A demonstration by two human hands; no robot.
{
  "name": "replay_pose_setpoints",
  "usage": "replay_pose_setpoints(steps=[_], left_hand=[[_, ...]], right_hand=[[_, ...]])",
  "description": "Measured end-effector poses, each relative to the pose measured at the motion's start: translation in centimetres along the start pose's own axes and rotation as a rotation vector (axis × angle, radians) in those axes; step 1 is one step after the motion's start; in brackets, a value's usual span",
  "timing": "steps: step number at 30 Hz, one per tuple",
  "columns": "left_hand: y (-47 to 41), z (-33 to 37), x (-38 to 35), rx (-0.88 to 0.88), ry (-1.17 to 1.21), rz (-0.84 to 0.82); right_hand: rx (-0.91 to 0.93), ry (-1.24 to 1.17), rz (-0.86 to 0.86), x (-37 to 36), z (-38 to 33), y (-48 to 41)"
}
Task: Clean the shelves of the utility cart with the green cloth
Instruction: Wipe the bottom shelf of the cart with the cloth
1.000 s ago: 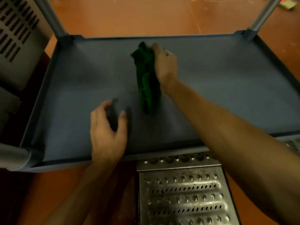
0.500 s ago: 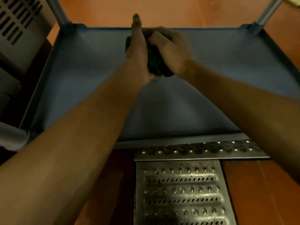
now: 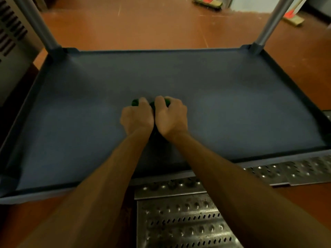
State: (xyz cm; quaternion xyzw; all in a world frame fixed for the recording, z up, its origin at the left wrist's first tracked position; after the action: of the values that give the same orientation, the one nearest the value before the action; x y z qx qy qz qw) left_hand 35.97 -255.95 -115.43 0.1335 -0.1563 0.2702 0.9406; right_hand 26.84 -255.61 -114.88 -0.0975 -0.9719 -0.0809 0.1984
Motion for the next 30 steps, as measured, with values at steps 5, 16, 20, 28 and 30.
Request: replay_pose_setpoints(steps=[5, 16, 20, 28, 30], left_hand=[[-0.6, 0.0, -0.2, -0.068, -0.086, 0.026], [-3.2, 0.6, 4.0, -0.058, -0.129, 0.098], [-3.8, 0.9, 6.5, -0.051, -0.026, 0.082], [-5.3, -0.4, 11.6, 0.089, 0.497, 0.034], [-5.7, -0.3, 12.2, 0.062, 0.497, -0.006]], right_hand=[[-0.023, -0.030, -0.028, -0.5, 0.3, -0.6], [0.494, 0.499, -0.283, -0.6, -2.3, -0.2], [0.362, 0.307, -0.375, -1.5, -2.8, 1.6], [-0.082, -0.195, -0.476, 1.6, -3.6, -1.5], [-0.146, -0.301, -0.490, 2.9, -3.2, -2.1]])
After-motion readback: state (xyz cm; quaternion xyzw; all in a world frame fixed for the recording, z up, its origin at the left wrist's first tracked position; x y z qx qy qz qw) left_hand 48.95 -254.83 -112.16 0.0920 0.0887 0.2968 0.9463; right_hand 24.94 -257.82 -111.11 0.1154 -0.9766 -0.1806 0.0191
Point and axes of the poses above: each hand's wrist, its own y-axis away from the middle knuckle, its own x-axis out of the back of the hand, z = x × y, the point moved 2 cm from there along -y, towards the middle knuckle, and after that the axes turned 10 degrees about -x, right-handed, at the moved point
